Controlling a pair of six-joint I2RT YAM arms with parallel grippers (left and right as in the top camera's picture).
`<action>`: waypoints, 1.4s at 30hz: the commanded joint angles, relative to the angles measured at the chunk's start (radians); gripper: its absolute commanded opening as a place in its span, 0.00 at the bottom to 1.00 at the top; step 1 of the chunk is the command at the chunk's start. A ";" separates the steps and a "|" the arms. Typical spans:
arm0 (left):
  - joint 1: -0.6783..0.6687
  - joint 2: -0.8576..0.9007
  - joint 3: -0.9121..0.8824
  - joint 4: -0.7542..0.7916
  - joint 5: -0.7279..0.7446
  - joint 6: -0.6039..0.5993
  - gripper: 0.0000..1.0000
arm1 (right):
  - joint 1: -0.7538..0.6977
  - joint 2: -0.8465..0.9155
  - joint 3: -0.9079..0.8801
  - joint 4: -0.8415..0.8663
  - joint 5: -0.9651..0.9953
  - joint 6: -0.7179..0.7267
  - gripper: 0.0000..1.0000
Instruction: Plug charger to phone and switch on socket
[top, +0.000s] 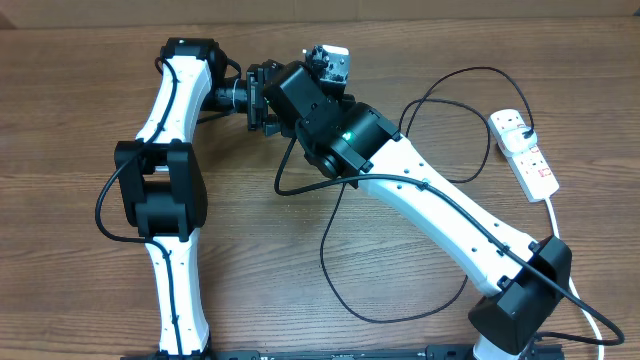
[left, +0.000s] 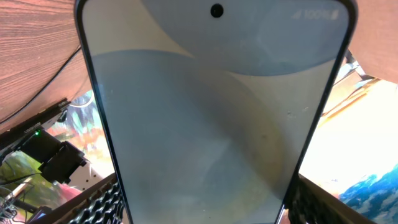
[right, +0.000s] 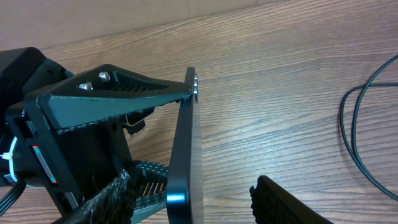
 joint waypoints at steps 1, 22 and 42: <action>0.002 0.004 0.032 -0.003 0.055 -0.004 0.75 | 0.000 0.015 -0.006 0.004 -0.010 -0.008 0.61; 0.002 0.004 0.032 0.002 0.054 0.005 0.75 | -0.001 0.054 -0.003 0.060 -0.010 -0.159 0.62; 0.002 0.004 0.032 0.006 0.054 0.028 0.75 | -0.001 0.028 0.031 0.022 -0.020 -0.159 0.52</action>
